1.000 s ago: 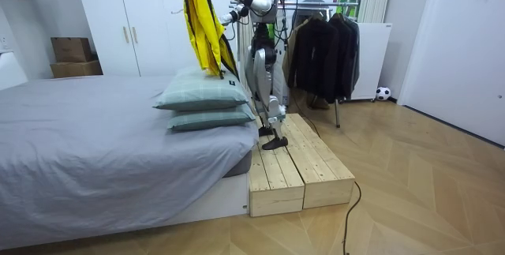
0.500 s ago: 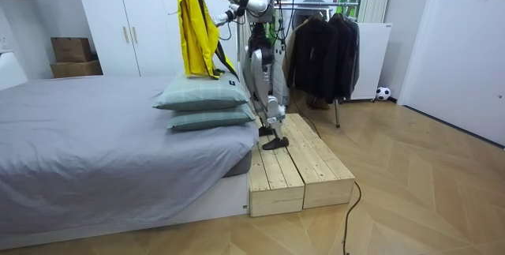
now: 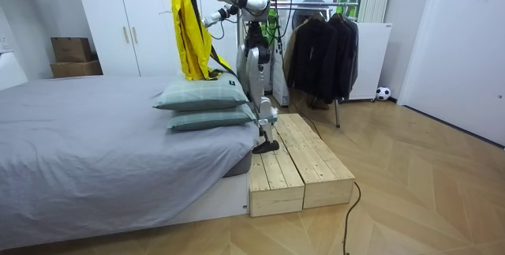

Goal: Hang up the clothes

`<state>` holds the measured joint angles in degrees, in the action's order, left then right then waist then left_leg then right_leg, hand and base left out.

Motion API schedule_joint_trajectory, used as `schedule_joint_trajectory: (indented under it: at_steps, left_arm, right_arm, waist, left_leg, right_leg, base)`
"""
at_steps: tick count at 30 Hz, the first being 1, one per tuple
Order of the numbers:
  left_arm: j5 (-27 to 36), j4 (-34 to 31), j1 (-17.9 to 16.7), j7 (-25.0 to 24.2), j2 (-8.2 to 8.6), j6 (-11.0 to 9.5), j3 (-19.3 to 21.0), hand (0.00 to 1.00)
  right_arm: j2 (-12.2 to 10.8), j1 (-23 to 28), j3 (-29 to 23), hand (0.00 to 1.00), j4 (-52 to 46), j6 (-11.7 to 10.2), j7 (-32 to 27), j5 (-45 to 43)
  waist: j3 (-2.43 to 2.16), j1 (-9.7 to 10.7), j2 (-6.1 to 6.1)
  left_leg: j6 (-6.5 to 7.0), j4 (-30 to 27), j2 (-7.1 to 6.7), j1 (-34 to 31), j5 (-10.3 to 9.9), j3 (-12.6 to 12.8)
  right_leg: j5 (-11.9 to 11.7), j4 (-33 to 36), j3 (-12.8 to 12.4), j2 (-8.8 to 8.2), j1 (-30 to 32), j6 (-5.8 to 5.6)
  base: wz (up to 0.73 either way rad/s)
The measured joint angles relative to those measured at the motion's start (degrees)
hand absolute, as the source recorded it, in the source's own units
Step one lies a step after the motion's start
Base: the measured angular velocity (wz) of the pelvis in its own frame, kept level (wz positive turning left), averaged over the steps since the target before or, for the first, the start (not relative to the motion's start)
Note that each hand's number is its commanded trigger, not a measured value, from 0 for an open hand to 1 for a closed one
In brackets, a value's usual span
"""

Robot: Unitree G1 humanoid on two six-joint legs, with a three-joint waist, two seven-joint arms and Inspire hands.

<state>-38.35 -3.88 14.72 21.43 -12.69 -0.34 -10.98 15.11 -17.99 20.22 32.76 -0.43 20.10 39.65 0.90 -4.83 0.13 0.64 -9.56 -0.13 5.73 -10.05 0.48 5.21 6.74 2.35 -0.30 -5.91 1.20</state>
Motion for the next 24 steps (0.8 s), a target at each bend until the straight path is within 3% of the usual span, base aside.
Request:
schedule_joint_trajectory:
  at_steps: [2,8,16,19,24]
  left_arm:
    - [0.15,-0.06,-0.28,-0.1,-0.27,-0.07,0.03,0.0]
    - [0.66,0.14,-2.79,-0.04,-2.37,-0.07,0.17,0.0]
    - [2.02,0.16,-3.16,-0.03,-2.35,-0.15,1.1,0.0]
    - [2.19,0.15,-4.06,-0.03,-2.35,-0.64,1.63,0.0]
    - [2.84,0.45,-5.49,-0.04,-1.99,-1.24,1.82,0.0]
  right_arm:
    - [0.24,-0.11,-2.37,1.0,-0.15,-0.07,0.06,-4.16]
    - [1.22,-0.1,-6.2,1.0,-0.38,-0.07,-2.39,-14.76]
    - [2.08,-0.05,-8.63,1.0,-1.6,-0.07,-4.73,-22.8]
    - [2.21,0.13,-9.03,1.0,-3.89,-0.07,-5.72,-25.98]
    - [1.96,0.29,-9.79,1.0,-4.55,-0.07,-6.91,-31.07]
  waist:
    - [0.02,0.08,-0.31]
    - [-0.02,1.58,-1.29]
    - [-0.13,2.98,-1.85]
    - [-0.21,3.18,-1.95]
    - [-0.47,3.95,-2.29]
  left_leg:
    - [0.07,0.59,0.3,1.0,0.12,1.25]
    - [0.08,0.98,0.33,1.43,0.12,1.49]
    - [0.15,0.93,0.33,1.49,0.07,2.16]
    - [1.09,0.82,0.37,1.49,-0.52,2.6]
    - [1.15,0.26,0.4,1.81,-0.59,2.58]
  right_leg:
    - [0.19,0.02,-0.27,0.49,0.39,-0.26]
    - [0.19,0.08,0.92,0.54,0.26,-0.26]
    - [0.21,0.25,0.78,0.58,0.44,-0.27]
    - [0.82,0.27,0.77,0.78,0.57,0.1]
    - [0.86,1.05,0.8,1.23,0.27,0.16]
  base:
    - [-0.12]
    - [-0.02]
    - [-0.02]
    - [-0.1]
    - [-0.01]
